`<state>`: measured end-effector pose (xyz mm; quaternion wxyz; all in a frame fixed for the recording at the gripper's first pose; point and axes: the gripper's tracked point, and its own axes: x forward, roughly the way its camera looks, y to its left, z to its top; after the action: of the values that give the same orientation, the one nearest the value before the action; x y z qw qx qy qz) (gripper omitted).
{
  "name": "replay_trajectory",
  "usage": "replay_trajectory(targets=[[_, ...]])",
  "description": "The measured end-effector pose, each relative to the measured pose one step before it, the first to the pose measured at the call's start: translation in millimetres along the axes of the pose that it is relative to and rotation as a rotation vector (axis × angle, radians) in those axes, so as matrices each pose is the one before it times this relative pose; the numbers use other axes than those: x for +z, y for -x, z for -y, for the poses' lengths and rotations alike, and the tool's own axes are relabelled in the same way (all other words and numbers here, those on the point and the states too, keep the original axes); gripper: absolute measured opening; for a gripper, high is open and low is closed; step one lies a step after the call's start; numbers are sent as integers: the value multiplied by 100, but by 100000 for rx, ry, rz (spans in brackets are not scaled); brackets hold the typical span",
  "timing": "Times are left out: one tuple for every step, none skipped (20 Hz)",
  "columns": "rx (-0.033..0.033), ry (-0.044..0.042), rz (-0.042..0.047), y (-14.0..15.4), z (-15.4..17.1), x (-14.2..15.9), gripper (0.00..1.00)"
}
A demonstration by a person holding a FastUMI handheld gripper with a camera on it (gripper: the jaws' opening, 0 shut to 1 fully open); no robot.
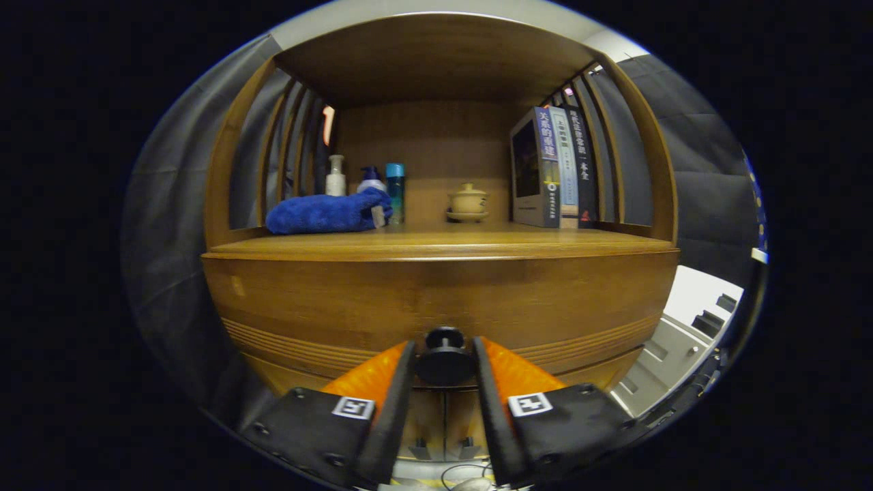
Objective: Pull open the drawer, take out the items inside it, and place them on the countertop above the cabinet.
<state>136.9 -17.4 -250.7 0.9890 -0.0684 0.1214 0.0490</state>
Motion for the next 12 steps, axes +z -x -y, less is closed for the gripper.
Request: replay_trajectory(targets=[[662, -240, -846, 99, -103, -332, 57], [534, -605, 121, 87, -25, 170, 53], [336, 97, -333, -105, -54, 123, 53], [-67, 668, 392, -182, 62, 137, 52], [-229, 841, 266, -96, 67, 59, 52], [-311, 633, -3, -8, 37, -23, 51], [-326, -128, -67, 74, 51, -25, 51], [-180, -692, -150, -64, 13, -105, 50], [-176, -1339, 132, -71, -10, 13, 50], [284, -1584, -568, 121, -108, -132, 50], [371, -1577, 207, 118, 85, -57, 50], [480, -995, -207, 194, 73, 11, 46]])
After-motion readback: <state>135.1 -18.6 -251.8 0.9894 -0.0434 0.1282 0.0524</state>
